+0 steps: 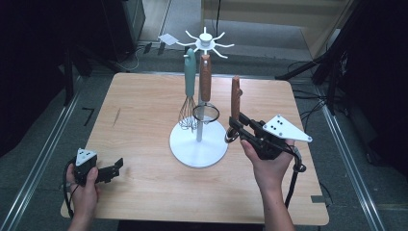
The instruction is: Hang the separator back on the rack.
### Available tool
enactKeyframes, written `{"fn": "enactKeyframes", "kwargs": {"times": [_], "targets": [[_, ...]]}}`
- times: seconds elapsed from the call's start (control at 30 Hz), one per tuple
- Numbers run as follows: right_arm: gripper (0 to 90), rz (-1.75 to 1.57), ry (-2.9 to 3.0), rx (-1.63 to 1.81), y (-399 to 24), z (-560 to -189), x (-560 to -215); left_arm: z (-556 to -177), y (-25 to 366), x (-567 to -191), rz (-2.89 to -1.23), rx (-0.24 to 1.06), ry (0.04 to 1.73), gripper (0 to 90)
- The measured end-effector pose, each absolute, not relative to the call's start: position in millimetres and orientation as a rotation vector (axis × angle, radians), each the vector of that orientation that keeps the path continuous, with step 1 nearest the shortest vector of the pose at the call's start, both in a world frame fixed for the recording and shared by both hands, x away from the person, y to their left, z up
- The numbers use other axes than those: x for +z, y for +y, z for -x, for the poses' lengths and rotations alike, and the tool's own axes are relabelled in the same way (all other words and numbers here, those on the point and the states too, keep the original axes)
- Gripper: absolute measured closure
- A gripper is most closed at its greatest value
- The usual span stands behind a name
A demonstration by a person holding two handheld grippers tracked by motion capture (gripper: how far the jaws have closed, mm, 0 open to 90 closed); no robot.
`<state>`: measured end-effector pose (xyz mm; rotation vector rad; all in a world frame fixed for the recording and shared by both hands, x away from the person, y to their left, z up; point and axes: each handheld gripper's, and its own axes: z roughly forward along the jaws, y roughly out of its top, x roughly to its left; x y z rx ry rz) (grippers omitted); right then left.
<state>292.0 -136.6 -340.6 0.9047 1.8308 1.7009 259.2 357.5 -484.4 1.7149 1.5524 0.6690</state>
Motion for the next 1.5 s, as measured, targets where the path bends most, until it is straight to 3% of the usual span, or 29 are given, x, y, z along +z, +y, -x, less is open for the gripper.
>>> {"fn": "enactKeyframes", "kwargs": {"times": [1.5], "targets": [[71.3, -0.838, 1.767, 1.756, -121.0, -296.0, -308.6, -259.3, 357.4, -484.7, -1.714, 0.668, 1.556, 0.0]]}}
